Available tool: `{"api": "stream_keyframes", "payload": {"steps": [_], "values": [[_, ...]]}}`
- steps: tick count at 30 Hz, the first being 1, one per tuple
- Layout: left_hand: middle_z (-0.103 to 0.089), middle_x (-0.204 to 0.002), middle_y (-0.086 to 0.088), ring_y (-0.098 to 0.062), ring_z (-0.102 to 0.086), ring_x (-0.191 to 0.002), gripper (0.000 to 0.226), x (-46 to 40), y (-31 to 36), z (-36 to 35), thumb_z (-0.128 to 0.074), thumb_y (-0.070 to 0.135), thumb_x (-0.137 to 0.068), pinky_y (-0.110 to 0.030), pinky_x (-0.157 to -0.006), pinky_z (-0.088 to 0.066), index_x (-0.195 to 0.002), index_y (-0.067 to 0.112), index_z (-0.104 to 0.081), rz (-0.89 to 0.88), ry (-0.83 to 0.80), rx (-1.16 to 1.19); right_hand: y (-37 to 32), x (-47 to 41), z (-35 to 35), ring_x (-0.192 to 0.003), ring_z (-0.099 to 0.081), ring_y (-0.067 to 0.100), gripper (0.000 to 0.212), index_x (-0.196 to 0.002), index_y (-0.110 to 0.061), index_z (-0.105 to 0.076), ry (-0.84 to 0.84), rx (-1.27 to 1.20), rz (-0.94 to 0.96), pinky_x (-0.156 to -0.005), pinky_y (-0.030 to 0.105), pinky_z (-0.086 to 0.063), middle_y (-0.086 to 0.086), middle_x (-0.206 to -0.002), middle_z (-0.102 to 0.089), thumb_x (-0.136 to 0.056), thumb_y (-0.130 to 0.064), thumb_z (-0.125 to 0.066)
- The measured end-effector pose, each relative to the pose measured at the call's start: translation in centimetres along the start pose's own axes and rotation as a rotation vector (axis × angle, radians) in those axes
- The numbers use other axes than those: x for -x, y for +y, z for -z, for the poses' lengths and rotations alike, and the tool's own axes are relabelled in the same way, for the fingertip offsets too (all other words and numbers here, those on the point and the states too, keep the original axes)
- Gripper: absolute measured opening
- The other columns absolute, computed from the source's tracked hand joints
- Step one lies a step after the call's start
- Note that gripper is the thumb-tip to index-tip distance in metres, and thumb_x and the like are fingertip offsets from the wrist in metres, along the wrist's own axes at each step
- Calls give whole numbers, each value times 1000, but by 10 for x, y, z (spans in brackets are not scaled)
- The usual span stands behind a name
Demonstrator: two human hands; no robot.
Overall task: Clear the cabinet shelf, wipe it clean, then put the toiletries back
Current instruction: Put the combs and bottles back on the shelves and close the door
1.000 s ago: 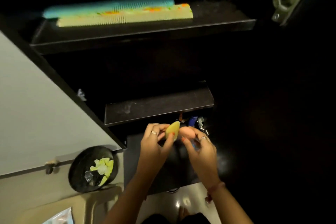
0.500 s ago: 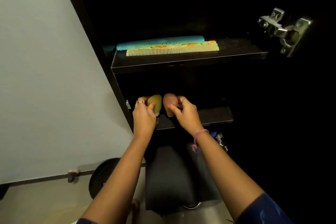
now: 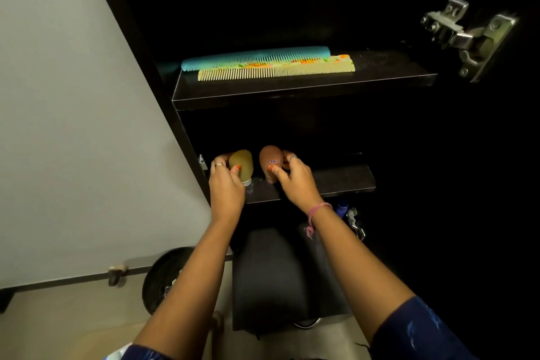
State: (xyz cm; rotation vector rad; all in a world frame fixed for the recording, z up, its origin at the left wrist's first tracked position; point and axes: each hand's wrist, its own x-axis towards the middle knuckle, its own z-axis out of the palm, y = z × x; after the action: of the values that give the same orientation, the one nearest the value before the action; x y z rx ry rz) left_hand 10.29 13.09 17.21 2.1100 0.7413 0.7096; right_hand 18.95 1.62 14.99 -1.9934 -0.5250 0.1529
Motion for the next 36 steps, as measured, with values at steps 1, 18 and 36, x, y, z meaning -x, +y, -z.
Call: {"api": "stream_keyframes", "payload": {"steps": [1, 18, 36], "values": [[-53, -121, -17, -27, -53, -112, 27, 0, 0, 0, -46, 10, -97, -19, -84, -37, -121, -2, -48, 0, 1, -4, 0, -1, 1, -115, -55, 25, 42, -126, 3, -50, -7, 5, 3, -85, 9, -33, 18, -124, -57, -90, -15, -60], [-38, -143, -8, -18, -42, -131, 56, 24, -11, -12, -53, 8, -93, -32, -109, -37, -144, 10, -29, 101, 26, 132, 32, 57, 4, -110, -58, 6, 37, -126, -7, -53, 315, -419, -91, -91, 12, -48, 4, -123, -57, -90, -4, -58], [-40, -121, -3, -23, -51, -109, 44, 118, -28, -146, -56, 8, -82, -41, -100, -44, -126, 4, -49, 30, -436, 121, 147, 80, 31, -117, -57, 29, 52, -134, -10, -47, 420, -55, -656, -101, 37, -45, 16, -124, -60, -85, -15, -65]]}}
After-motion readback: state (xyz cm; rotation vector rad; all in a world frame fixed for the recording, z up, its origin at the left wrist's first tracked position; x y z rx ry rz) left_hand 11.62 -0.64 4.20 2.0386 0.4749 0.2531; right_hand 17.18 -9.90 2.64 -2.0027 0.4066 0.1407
